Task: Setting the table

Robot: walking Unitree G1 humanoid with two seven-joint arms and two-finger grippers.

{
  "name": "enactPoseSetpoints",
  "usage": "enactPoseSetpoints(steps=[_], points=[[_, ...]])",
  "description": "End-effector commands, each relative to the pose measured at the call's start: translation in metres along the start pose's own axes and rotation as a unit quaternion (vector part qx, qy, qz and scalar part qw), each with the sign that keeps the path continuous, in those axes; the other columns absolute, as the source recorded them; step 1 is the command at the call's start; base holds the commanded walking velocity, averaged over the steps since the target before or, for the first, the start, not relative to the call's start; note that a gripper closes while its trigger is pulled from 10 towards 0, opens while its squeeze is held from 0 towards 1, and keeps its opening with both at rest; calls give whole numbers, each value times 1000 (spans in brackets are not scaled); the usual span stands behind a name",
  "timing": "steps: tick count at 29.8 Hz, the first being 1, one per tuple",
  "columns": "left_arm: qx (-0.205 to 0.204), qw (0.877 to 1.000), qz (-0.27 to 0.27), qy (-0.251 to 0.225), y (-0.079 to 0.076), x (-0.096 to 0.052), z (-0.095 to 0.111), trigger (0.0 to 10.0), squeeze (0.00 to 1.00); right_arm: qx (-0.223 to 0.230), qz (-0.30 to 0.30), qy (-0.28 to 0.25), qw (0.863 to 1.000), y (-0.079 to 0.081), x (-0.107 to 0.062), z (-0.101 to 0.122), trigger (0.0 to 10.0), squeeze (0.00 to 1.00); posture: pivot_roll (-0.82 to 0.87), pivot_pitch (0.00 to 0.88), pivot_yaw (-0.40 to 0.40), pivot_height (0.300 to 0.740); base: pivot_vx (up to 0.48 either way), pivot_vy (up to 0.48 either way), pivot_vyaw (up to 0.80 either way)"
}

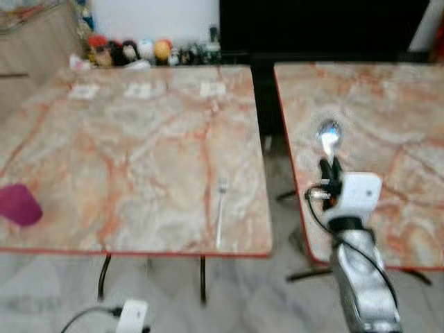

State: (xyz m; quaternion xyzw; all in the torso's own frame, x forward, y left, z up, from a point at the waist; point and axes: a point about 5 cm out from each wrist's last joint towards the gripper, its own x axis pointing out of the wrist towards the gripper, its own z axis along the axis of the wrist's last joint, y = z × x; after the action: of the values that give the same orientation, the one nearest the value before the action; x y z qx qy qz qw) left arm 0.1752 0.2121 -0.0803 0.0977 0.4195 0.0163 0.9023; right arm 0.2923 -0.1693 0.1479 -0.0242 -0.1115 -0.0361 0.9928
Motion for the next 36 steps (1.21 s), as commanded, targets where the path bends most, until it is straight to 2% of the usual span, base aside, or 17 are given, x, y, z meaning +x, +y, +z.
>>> enactPoseSetpoints(steps=[1, 19, 24, 28, 36], points=[[1, 1000, 6, 11, 5, -1, -5, 10000, 0, 10, 8, -13, 1000, 8, 3, 6, 10000, 0, -134, 61, 32, 740, 0, -480, 0], [5, 1000, 3, 15, 6, -2, -7, 10000, 0, 3, -9, -3, 1000, 4, 5, 5, 10000, 0, -150, 88, 46, 740, 0, -480, 0], [5, 1000, 4, 16, 7, -2, -7, 10000, 0, 10, -12, -3, 1000, 5, 4, 4, 10000, 0, -147, 85, 48, 740, 0, -480, -670], [5, 1000, 5, 17, 7, -2, -7, 10000, 0, 6, -13, -4, 1000, 5, 5, 4, 10000, 0, -148, 81, 48, 740, 0, -480, 0], [5, 1000, 7, 18, 9, -1, -6, 10000, 0, -3, -28, 0, 1000, -3, 7, 3, 10000, 0, -147, 66, 51, 740, 0, -394, 0]])
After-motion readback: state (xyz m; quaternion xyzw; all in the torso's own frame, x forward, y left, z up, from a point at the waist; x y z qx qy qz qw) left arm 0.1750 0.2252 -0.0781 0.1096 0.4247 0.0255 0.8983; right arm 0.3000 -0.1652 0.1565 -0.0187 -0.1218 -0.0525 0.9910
